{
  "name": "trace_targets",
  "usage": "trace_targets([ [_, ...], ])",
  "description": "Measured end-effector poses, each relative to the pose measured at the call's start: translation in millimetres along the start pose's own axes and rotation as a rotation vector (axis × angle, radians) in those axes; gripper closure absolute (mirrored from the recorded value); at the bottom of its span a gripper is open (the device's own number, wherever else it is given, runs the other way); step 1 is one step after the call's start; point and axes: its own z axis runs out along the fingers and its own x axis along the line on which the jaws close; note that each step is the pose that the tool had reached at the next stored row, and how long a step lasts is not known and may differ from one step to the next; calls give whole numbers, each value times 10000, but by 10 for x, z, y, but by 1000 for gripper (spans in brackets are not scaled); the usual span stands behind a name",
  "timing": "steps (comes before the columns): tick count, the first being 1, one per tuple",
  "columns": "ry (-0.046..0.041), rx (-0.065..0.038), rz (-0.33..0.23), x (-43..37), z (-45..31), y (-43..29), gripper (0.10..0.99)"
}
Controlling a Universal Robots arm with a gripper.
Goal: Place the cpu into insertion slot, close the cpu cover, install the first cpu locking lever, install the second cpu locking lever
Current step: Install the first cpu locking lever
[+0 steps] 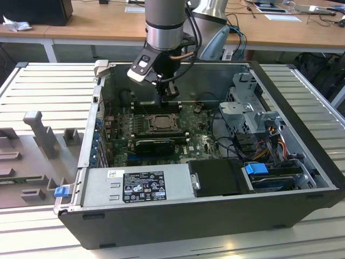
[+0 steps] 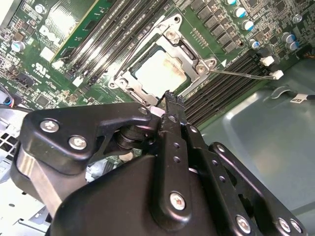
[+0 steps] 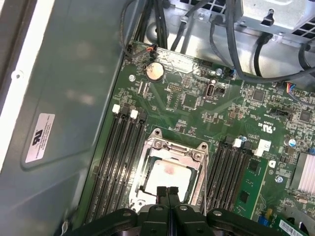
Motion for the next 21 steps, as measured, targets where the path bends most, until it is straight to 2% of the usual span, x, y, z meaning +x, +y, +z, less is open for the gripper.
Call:
trace_targets([
  [21,27,14,-604,0,0,0,980],
])
